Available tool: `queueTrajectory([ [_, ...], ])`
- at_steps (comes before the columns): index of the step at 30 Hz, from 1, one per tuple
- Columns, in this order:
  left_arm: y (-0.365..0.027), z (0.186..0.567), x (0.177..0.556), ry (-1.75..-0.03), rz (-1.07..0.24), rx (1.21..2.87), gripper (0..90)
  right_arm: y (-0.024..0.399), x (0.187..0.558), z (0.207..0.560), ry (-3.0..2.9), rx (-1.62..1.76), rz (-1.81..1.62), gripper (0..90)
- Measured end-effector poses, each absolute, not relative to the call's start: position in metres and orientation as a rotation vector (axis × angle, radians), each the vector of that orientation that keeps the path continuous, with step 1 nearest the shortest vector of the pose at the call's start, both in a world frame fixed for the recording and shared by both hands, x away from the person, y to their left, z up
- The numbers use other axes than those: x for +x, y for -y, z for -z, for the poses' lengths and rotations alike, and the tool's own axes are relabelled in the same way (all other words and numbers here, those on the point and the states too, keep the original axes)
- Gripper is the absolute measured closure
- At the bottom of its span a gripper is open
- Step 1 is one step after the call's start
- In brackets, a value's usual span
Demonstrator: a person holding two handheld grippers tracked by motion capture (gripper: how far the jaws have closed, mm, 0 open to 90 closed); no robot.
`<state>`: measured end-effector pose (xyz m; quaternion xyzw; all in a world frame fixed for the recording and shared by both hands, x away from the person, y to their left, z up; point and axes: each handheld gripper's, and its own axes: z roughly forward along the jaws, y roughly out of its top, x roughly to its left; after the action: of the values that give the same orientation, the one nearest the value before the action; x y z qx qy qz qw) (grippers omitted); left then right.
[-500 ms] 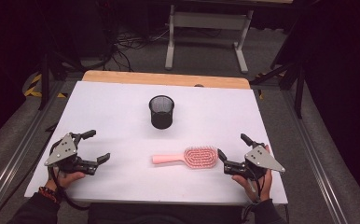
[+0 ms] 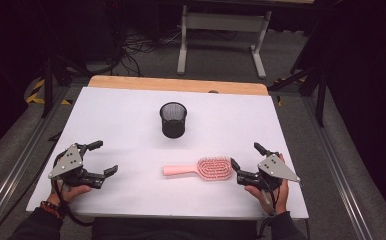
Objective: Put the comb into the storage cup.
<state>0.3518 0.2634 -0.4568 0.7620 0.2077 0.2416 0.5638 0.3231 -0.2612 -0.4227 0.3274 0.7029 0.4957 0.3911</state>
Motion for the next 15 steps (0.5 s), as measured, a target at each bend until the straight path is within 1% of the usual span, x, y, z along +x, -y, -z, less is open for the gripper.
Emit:
queueTrajectory([
  [4,-0.262,0.456,0.351,-0.483,-0.574,1.792,6.2,0.252,0.323,0.422,-1.824,0.795,-1.268,17.8],
  [6,-0.262,0.457,0.352,-0.485,-0.571,1.801,6.3,0.247,0.323,0.421,-1.844,0.784,-1.279,18.0],
  [9,-0.261,0.458,0.354,-0.489,-0.567,1.809,6.4,0.237,0.325,0.420,-1.866,0.764,-1.289,21.1],
  [13,-0.261,0.458,0.354,-0.490,-0.563,1.815,6.5,0.226,0.329,0.418,-1.883,0.769,-1.310,29.2],
  [14,-0.261,0.458,0.353,-0.487,-0.564,1.817,6.6,0.222,0.330,0.417,-1.894,0.769,-1.322,34.2],
  [15,-0.261,0.458,0.353,-0.487,-0.564,1.817,6.6,0.222,0.330,0.417,-1.894,0.769,-1.322,34.2],
])
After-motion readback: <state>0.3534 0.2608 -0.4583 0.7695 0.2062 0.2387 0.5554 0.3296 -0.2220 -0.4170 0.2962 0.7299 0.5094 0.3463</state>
